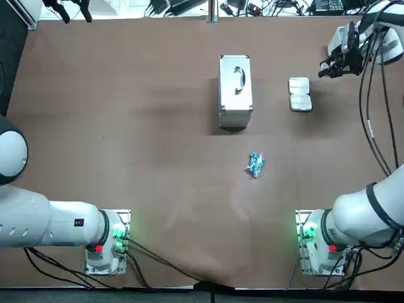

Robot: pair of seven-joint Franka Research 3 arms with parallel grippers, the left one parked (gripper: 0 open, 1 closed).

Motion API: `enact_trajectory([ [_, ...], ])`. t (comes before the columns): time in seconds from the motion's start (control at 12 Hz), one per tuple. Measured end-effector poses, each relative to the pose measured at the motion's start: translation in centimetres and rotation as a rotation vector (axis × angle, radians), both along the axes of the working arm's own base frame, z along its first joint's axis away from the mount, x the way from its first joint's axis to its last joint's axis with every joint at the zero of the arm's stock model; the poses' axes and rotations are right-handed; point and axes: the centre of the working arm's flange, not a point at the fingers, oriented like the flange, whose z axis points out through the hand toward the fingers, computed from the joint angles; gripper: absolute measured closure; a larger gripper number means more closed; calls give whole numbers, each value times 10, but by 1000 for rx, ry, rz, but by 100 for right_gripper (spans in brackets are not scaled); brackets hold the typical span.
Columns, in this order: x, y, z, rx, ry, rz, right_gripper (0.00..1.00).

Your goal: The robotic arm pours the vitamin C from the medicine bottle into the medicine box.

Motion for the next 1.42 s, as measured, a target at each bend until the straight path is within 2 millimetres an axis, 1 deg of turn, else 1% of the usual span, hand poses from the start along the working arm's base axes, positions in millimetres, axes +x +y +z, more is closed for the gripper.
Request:
enact_trajectory([
  [0.08,-9,-8,-9,80,-44,-11,57],
  [0.25,-20,-19,-18,168,-74,-26,57],
  [0.33,-27,-29,-22,204,-87,-36,57],
  [0.5,-41,-51,-32,259,-114,-60,57],
  [0.75,-62,-73,-45,304,-132,-86,57],
  [1.0,-80,-80,-66,367,-165,-86,57],
  [1.42,-100,-83,-117,448,-233,-83,57],
])
